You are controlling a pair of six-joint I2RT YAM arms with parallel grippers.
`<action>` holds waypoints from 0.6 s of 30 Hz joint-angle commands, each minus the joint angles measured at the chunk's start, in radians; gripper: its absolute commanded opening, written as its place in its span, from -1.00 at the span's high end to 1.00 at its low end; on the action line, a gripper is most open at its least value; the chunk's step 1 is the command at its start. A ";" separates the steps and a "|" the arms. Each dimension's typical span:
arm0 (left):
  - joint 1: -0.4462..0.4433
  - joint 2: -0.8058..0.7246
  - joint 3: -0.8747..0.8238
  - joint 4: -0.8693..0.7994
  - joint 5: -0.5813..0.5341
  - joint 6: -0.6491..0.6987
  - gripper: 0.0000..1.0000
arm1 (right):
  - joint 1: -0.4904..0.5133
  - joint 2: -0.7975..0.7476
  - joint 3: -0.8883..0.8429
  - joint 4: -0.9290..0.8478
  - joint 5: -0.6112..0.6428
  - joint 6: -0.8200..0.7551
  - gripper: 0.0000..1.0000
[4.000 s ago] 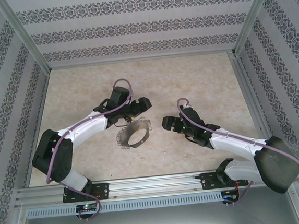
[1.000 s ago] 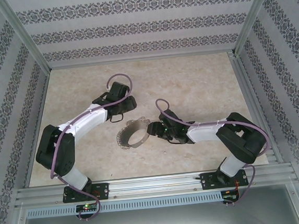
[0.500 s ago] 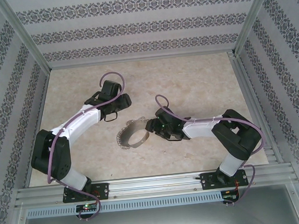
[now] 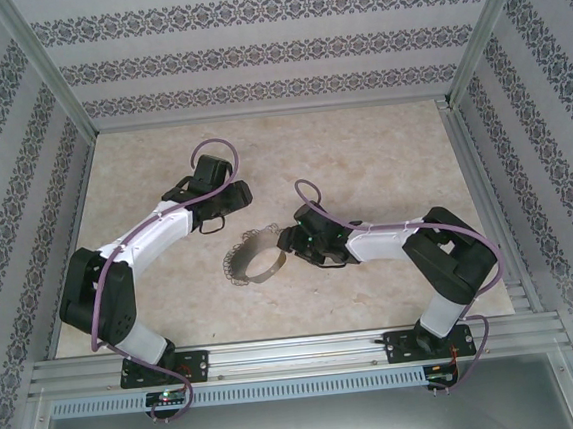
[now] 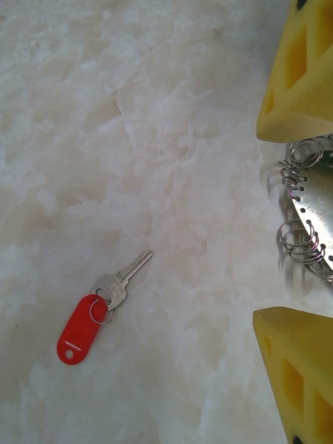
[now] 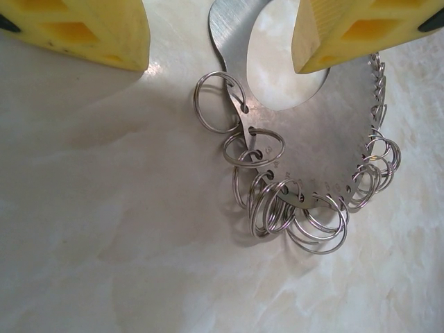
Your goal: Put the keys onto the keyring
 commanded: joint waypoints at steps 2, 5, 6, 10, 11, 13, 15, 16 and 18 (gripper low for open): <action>0.009 -0.035 -0.003 0.023 0.006 -0.002 -0.30 | 0.038 0.037 0.029 0.140 -0.024 -0.012 -0.15; 0.009 -0.035 0.003 0.018 0.004 -0.004 -0.30 | 0.041 0.003 0.022 0.093 0.003 -0.011 -0.15; 0.009 -0.035 0.005 0.016 0.003 -0.004 -0.31 | 0.044 -0.010 0.022 0.072 0.012 -0.013 -0.16; 0.009 -0.035 0.013 0.010 0.003 -0.005 -0.31 | 0.050 -0.055 0.030 -0.012 0.045 -0.026 -0.20; 0.009 -0.034 0.014 0.008 0.001 -0.006 -0.31 | 0.051 -0.066 0.031 -0.027 0.051 -0.027 -0.21; 0.008 -0.035 0.016 0.006 -0.001 -0.005 -0.32 | 0.052 -0.079 0.033 -0.049 0.061 -0.030 -0.24; 0.009 -0.034 0.019 0.006 -0.001 -0.005 -0.32 | 0.052 -0.079 0.033 -0.058 0.066 -0.028 -0.26; 0.009 -0.033 0.019 0.005 -0.001 -0.006 -0.33 | 0.052 -0.077 0.032 -0.060 0.066 -0.028 -0.26; 0.009 -0.032 0.019 0.006 -0.001 -0.007 -0.33 | 0.052 -0.069 0.034 -0.056 0.066 -0.025 -0.27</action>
